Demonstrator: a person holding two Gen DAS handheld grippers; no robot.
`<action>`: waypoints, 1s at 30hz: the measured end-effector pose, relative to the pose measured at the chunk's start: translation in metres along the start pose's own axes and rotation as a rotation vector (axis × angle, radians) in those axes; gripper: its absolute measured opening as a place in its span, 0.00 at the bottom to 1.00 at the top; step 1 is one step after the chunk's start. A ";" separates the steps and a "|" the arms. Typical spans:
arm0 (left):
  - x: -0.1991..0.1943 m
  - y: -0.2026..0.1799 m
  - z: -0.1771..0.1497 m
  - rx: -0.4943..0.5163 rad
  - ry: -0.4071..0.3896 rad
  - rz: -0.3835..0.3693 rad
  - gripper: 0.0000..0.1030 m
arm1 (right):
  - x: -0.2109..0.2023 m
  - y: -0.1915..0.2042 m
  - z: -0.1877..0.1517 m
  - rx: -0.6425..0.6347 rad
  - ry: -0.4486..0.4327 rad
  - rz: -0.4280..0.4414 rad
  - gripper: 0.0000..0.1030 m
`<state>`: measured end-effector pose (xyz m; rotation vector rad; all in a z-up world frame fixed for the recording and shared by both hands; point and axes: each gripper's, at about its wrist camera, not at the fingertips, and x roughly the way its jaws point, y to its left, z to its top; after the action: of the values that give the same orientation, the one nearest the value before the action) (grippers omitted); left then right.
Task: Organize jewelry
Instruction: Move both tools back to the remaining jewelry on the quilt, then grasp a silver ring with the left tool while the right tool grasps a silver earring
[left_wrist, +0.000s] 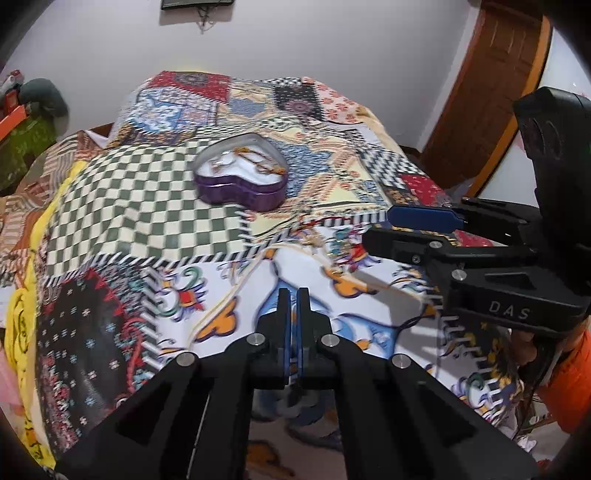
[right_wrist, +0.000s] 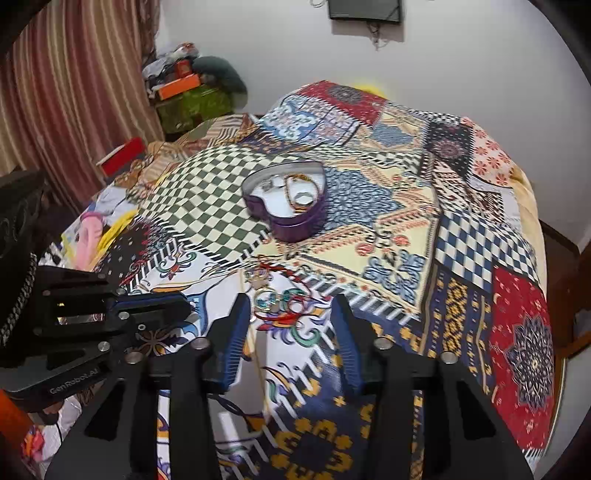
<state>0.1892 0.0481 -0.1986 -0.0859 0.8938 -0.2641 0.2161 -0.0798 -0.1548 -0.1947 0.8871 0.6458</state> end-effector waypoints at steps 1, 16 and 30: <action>-0.001 0.003 -0.001 -0.004 -0.001 0.009 0.00 | 0.003 0.002 0.001 -0.009 0.009 0.011 0.31; 0.002 0.017 -0.006 -0.028 -0.005 0.016 0.01 | 0.034 0.013 0.006 -0.045 0.113 0.026 0.22; 0.001 -0.004 0.001 0.008 0.001 -0.006 0.01 | 0.010 0.003 0.006 0.006 0.027 0.029 0.08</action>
<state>0.1899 0.0437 -0.1982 -0.0808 0.8932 -0.2729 0.2228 -0.0708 -0.1584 -0.1862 0.9192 0.6687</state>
